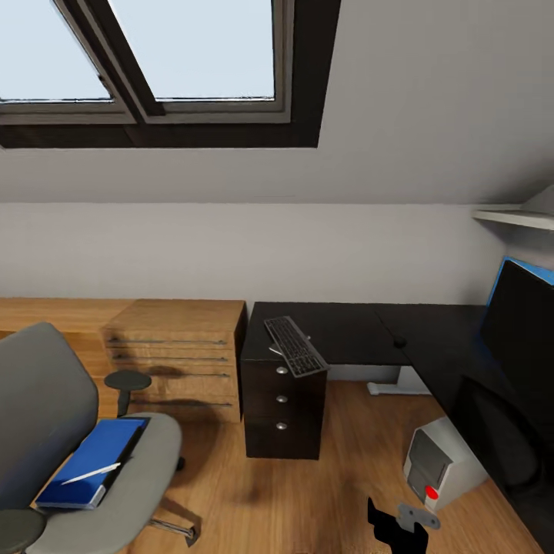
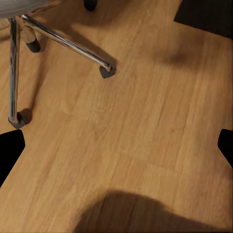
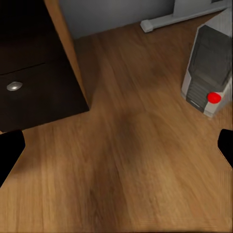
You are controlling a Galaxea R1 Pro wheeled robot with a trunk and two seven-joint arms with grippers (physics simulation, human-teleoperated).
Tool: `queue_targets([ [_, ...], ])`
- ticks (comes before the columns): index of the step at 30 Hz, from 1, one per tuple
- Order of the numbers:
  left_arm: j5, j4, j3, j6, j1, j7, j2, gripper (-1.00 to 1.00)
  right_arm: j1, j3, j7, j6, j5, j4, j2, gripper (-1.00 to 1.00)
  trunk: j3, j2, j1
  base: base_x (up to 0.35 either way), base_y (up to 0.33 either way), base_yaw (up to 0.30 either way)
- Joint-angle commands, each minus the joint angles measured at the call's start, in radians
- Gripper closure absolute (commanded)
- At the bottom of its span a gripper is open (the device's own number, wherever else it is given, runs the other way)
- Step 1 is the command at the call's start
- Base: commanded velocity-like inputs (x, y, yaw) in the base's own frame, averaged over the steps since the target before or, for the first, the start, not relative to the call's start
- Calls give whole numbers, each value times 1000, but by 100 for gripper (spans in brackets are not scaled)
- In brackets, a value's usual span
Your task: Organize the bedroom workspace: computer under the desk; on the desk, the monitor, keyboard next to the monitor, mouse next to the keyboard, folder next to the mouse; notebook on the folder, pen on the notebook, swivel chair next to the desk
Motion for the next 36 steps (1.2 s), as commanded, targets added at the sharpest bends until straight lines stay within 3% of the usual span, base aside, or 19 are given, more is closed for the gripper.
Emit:
queue_targets([
  [1,2,0,1,-3,-1,2,0,-100,-1,-8,-1,-3,5,1,0,-100,-2,-1,0,0,0,-248],
  [9,2,0,1,-2,-1,2,0,-100,-1,-8,0,-3,6,1,0,-100,15,48,-27,0,0,-156],
  [25,2,0,1,-2,-1,2,-1,-100,-1,-8,0,-3,7,3,1,-100,64,160,-88,0,0,-11],
  [36,2,0,1,-2,-1,2,0,-100,-1,-8,-3,-3,7,3,2,-100,98,237,-130,0,0,198],
])
